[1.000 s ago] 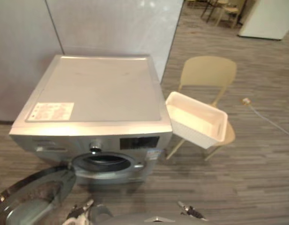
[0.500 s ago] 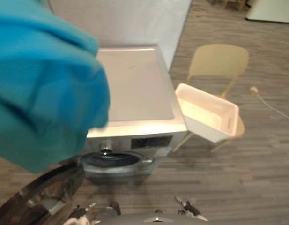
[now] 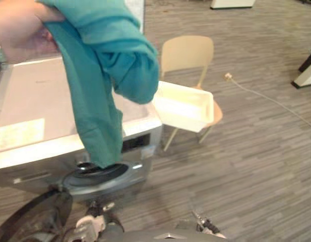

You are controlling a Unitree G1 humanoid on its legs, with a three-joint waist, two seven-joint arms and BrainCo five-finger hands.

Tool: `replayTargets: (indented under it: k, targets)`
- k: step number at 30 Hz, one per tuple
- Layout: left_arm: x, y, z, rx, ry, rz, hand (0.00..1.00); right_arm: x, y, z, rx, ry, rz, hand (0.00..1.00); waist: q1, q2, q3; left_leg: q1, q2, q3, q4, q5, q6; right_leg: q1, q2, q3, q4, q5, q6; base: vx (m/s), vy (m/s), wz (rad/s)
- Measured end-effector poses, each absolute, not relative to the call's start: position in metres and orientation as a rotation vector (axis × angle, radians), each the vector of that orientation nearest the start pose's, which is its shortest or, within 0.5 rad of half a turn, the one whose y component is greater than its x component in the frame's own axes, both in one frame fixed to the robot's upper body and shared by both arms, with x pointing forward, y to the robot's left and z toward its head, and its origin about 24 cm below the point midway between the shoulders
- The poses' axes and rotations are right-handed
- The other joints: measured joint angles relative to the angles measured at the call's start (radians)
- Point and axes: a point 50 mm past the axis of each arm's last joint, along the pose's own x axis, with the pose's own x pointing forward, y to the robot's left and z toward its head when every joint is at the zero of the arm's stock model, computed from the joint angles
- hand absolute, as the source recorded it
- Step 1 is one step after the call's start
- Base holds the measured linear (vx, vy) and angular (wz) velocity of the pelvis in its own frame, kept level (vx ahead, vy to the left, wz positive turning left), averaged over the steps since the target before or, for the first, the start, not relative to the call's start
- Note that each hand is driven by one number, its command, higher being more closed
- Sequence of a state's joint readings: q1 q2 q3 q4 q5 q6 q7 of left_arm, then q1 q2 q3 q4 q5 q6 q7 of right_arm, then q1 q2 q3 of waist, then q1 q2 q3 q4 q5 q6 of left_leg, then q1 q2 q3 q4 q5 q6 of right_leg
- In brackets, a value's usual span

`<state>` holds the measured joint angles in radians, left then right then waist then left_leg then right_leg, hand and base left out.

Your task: Pick up the laundry basket with both hands and put the clothes into the washing machine.

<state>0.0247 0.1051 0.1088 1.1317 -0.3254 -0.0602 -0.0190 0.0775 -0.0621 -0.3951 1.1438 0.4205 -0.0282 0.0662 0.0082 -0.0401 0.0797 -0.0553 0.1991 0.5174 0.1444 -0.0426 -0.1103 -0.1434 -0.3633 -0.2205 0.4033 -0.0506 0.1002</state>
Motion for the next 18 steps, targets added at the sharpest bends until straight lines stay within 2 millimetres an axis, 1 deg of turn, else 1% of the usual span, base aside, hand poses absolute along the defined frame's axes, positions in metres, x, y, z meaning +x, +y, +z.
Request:
replayTargets:
  k: [1, 2, 3, 4, 5, 6, 7, 8, 9, 10, 11, 12, 13, 14, 15, 16, 17, 18]
  targets:
    - [0.099, 0.213, -0.160, -0.243, 1.057, 0.359, 0.00, 0.066, -0.209, -0.169, 0.570, 1.072, -0.609, 0.00, 0.004, -0.028, -0.010, -0.005, 0.007, -0.001, 0.010, 0.012, -0.031, 0.020, 0.011, 0.019, -0.048, -0.032, 0.107, -0.05, -0.553, -0.29]
    - [0.093, 0.216, -0.162, -0.262, 1.073, 0.398, 0.00, 0.064, -0.209, -0.169, 0.568, 1.078, -0.607, 0.00, 0.017, -0.031, -0.012, -0.006, 0.030, -0.022, 0.008, 0.026, -0.057, 0.064, 0.048, -0.002, -0.121, -0.106, 0.123, -0.02, -0.444, -0.29]
    - [0.092, 0.211, -0.163, -0.289, 1.079, 0.412, 0.00, 0.067, -0.211, -0.169, 0.566, 1.071, -0.607, 0.00, 0.020, -0.008, 0.000, -0.004, 0.050, -0.050, 0.009, 0.032, -0.061, 0.081, 0.075, -0.013, -0.140, -0.114, 0.123, -0.03, -0.488, -0.29]
    - [0.087, 0.200, -0.166, -0.346, 1.094, 0.435, 0.00, 0.073, -0.225, -0.165, 0.521, 1.049, -0.602, 0.00, 0.018, 0.040, 0.010, 0.005, 0.091, -0.117, 0.007, 0.040, -0.065, 0.108, 0.143, -0.021, -0.151, -0.110, 0.093, -0.02, -0.467, -0.14]
    - [0.084, 0.197, -0.168, -0.390, 1.094, 0.472, 0.00, 0.071, -0.233, -0.163, 0.491, 1.053, -0.602, 0.00, 0.018, 0.079, 0.007, 0.017, 0.148, -0.141, 0.021, 0.055, -0.082, 0.139, 0.200, -0.033, -0.160, -0.120, 0.066, -0.03, -0.419, -0.06]
    - [0.082, 0.198, -0.168, -0.405, 1.092, 0.489, 0.00, 0.070, -0.235, -0.163, 0.478, 1.056, -0.599, 0.00, 0.020, 0.085, 0.005, 0.020, 0.171, -0.154, 0.031, 0.072, -0.081, 0.147, 0.222, -0.037, -0.168, -0.127, 0.050, -0.03, -0.319, -0.06]
    - [0.077, 0.204, -0.167, -0.439, 1.075, 0.544, 0.00, 0.071, -0.232, -0.163, 0.456, 1.062, -0.570, 0.00, 0.023, 0.076, -0.003, 0.008, 0.205, -0.164, 0.066, 0.118, -0.050, 0.161, 0.253, -0.037, -0.178, -0.134, 0.024, -0.06, -0.275, -0.09]
    - [0.076, 0.210, -0.166, -0.454, 1.054, 0.581, 0.00, 0.074, -0.229, -0.163, 0.447, 1.056, -0.545, 0.00, 0.023, 0.069, -0.007, -0.019, 0.231, -0.160, 0.106, 0.152, -0.002, 0.172, 0.273, -0.040, -0.207, -0.125, 0.005, -0.06, -0.317, -0.13]
    - [0.077, 0.218, -0.164, -0.462, 1.027, 0.619, 0.00, 0.080, -0.225, -0.162, 0.436, 1.046, -0.519, 0.00, 0.028, 0.061, -0.007, -0.061, 0.271, -0.138, 0.171, 0.196, 0.081, 0.188, 0.303, -0.039, -0.252, -0.110, -0.019, -0.06, -0.309, -0.11]
    - [0.079, 0.221, -0.163, -0.469, 1.013, 0.633, 0.00, 0.082, -0.225, -0.162, 0.428, 1.038, -0.507, 0.00, 0.035, 0.061, -0.007, -0.080, 0.291, -0.118, 0.207, 0.214, 0.123, 0.193, 0.315, -0.040, -0.266, -0.101, -0.029, -0.05, -0.244, -0.17]
    - [0.080, 0.224, -0.162, -0.474, 0.994, 0.652, 0.00, 0.085, -0.226, -0.160, 0.411, 1.023, -0.491, 0.00, 0.047, 0.062, -0.004, -0.123, 0.319, -0.109, 0.313, 0.199, 0.160, 0.207, 0.333, -0.033, -0.293, -0.084, -0.047, -0.01, -0.176, -0.17]
    - [0.080, 0.224, -0.162, -0.475, 0.994, 0.651, 0.00, 0.088, -0.228, -0.159, 0.404, 1.014, -0.489, 0.00, 0.055, 0.062, -0.003, -0.155, 0.292, -0.134, 0.396, 0.135, 0.141, 0.224, 0.333, -0.018, -0.304, -0.075, -0.057, 0.03, -0.139, -0.34]
    - [0.077, 0.211, -0.165, -0.506, 1.024, 0.634, 0.00, 0.091, -0.236, -0.156, 0.380, 1.005, -0.494, 0.00, 0.069, 0.068, 0.001, -0.178, 0.163, -0.208, 0.488, -0.027, 0.082, 0.240, 0.324, 0.001, -0.327, -0.063, -0.069, 0.07, -0.029, -0.46]
    - [0.069, 0.198, -0.169, -0.557, 1.053, 0.637, 0.00, 0.094, -0.239, -0.155, 0.374, 0.999, -0.492, 0.00, 0.078, 0.076, 0.005, -0.180, 0.057, -0.213, 0.477, -0.101, 0.072, 0.250, 0.326, 0.010, -0.347, -0.055, -0.067, 0.05, 0.019, -0.46]
    - [0.067, 0.199, -0.169, -0.557, 1.056, 0.641, 0.00, 0.095, -0.237, -0.155, 0.378, 0.999, -0.490, 0.00, 0.081, 0.077, 0.005, -0.178, 0.022, -0.200, 0.446, -0.121, 0.077, 0.251, 0.329, 0.011, -0.349, -0.055, -0.067, 0.04, 0.055, -0.27]
    - [0.064, 0.199, -0.170, -0.549, 1.070, 0.634, 0.00, 0.096, -0.236, -0.155, 0.381, 0.997, -0.488, 0.00, 0.089, 0.079, 0.005, -0.159, -0.020, -0.158, 0.342, -0.138, 0.084, 0.245, 0.335, 0.013, -0.353, -0.056, -0.064, 0.07, 0.043, 0.02]
    - [0.061, 0.199, -0.171, -0.548, 1.083, 0.631, 0.00, 0.098, -0.231, -0.156, 0.394, 0.997, -0.480, 0.00, 0.096, 0.088, 0.001, -0.123, -0.049, -0.136, 0.234, -0.148, 0.094, 0.240, 0.332, 0.016, -0.368, -0.056, -0.057, 0.09, 0.035, 0.12]
    - [0.061, 0.200, -0.170, -0.548, 1.080, 0.633, 0.00, 0.100, -0.227, -0.157, 0.401, 0.995, -0.473, 0.00, 0.102, 0.072, 0.003, -0.122, -0.069, -0.136, 0.200, -0.130, 0.104, 0.232, 0.322, 0.017, -0.378, -0.054, -0.055, 0.12, 0.016, 0.13]
